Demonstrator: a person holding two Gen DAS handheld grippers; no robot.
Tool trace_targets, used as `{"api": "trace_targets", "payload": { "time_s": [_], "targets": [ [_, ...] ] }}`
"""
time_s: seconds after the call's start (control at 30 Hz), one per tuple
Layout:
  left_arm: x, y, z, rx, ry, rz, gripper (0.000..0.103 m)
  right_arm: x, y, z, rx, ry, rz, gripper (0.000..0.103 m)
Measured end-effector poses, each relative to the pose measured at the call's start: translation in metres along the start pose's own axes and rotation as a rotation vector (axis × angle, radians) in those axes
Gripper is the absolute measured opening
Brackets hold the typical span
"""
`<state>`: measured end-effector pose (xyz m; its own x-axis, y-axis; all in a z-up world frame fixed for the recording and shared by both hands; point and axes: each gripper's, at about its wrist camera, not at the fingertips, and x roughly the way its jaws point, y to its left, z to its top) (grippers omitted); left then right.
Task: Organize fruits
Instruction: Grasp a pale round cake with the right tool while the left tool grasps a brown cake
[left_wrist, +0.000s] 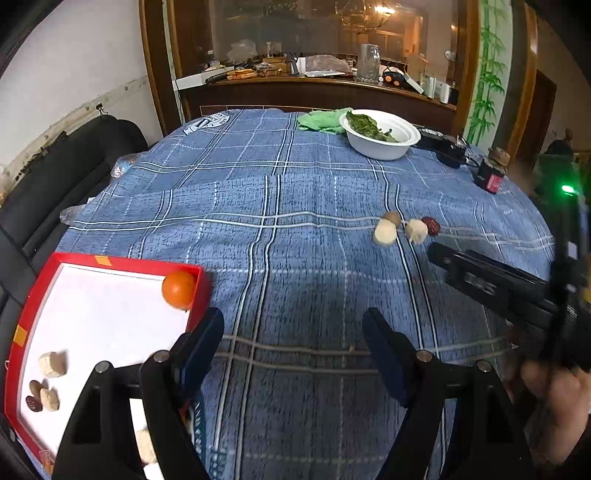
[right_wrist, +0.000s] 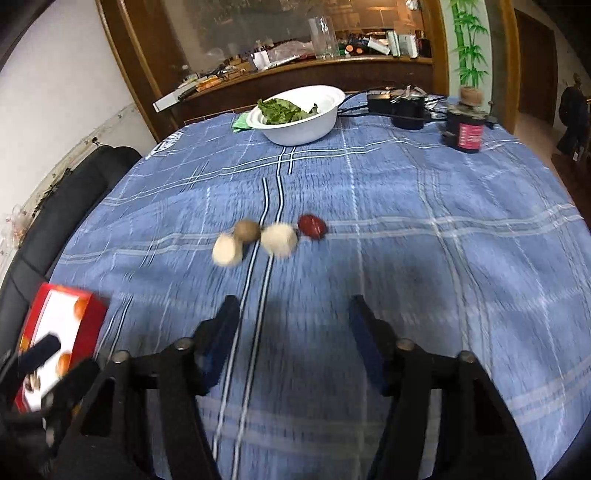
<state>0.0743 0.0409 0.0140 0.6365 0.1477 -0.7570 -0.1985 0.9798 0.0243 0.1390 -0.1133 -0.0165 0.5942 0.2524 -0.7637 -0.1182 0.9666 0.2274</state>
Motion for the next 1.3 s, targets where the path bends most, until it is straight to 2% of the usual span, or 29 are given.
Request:
{"api": "trace_targets", "payload": {
  "time_s": [0.2, 0.33, 0.37, 0.4, 0.47, 0.7, 0.97, 1.03, 1.1, 1.13, 1.3],
  "targets": [
    [0.018, 0.002, 0.012, -0.013, 0.013, 0.007, 0.077, 0.041, 0.010, 0.023, -0.029, 0.043, -0.009, 0.051],
    [0.026, -0.002, 0.017, -0.014, 0.013, 0.012, 0.077, 0.049, 0.014, 0.030, -0.045, 0.029, -0.028, 0.050],
    [0.027, -0.003, 0.019, -0.015, 0.011, 0.013, 0.077, 0.053, 0.014, 0.032, -0.047, 0.035, -0.028, 0.043],
    [0.029, -0.005, 0.020, -0.017, 0.008, 0.012, 0.077, 0.055, 0.015, 0.033, -0.054, 0.035, -0.038, 0.030],
    [0.033, -0.009, 0.024, -0.018, 0.004, 0.003, 0.077, 0.055, 0.017, 0.033, -0.070, 0.033, -0.044, 0.030],
    [0.059, -0.049, 0.042, 0.023, -0.012, -0.034, 0.077, 0.022, -0.010, 0.019, -0.037, 0.010, -0.043, 0.030],
    [0.098, -0.079, 0.056, 0.048, 0.005, -0.025, 0.076, -0.026, -0.039, 0.004, 0.018, -0.046, -0.024, 0.030],
    [0.107, -0.084, 0.058, 0.062, 0.029, -0.023, 0.058, -0.028, -0.039, 0.003, 0.017, -0.049, -0.019, 0.030],
    [0.109, -0.086, 0.057, 0.070, 0.033, -0.041, 0.026, -0.028, -0.038, 0.002, 0.009, -0.047, -0.014, 0.030],
    [0.107, -0.088, 0.056, 0.091, 0.034, -0.035, 0.023, -0.028, -0.037, 0.002, 0.005, -0.046, -0.014, 0.030],
    [0.092, -0.084, 0.044, 0.101, 0.053, -0.050, 0.023, -0.033, -0.034, -0.006, -0.002, -0.043, -0.017, 0.030]
  ]
}}
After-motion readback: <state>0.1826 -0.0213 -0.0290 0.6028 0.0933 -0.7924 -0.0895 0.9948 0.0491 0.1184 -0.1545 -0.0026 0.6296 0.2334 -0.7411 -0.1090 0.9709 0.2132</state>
